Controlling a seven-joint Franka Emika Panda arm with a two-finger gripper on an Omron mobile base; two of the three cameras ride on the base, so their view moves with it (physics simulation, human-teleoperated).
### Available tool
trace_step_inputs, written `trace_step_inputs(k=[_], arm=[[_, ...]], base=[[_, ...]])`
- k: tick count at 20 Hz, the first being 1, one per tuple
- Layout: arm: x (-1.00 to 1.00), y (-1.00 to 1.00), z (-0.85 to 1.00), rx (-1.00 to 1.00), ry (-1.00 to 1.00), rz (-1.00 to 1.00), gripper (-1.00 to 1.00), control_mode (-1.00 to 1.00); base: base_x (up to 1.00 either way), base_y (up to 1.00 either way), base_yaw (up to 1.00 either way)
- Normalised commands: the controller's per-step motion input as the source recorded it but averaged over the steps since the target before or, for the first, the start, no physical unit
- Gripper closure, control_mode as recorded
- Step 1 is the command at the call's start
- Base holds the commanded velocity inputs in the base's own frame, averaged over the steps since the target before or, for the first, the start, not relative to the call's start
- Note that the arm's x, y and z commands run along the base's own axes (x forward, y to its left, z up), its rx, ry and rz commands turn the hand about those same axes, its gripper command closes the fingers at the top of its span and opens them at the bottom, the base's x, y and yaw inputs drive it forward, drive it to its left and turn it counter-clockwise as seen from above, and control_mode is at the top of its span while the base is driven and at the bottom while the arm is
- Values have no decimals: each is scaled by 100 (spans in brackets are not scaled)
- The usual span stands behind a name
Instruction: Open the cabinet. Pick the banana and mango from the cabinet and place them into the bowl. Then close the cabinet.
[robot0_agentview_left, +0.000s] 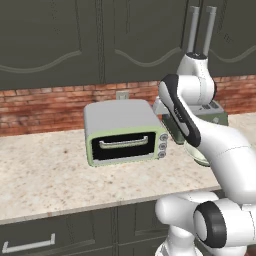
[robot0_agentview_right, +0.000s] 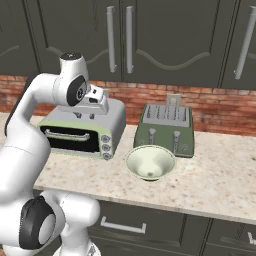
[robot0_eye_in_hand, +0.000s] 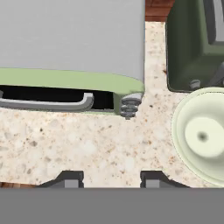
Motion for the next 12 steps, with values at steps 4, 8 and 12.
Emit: trace_step_inputs(k=[4,8,12], arm=[[-14,-6,0,0,-1,0,-100,-100],[-20,-6,3,0,-6,0,-100,-100],[-3,-3,19,-1,-24,0,-100,-100]], base=[[0,0,0],[0,0,0],[0,0,0]])
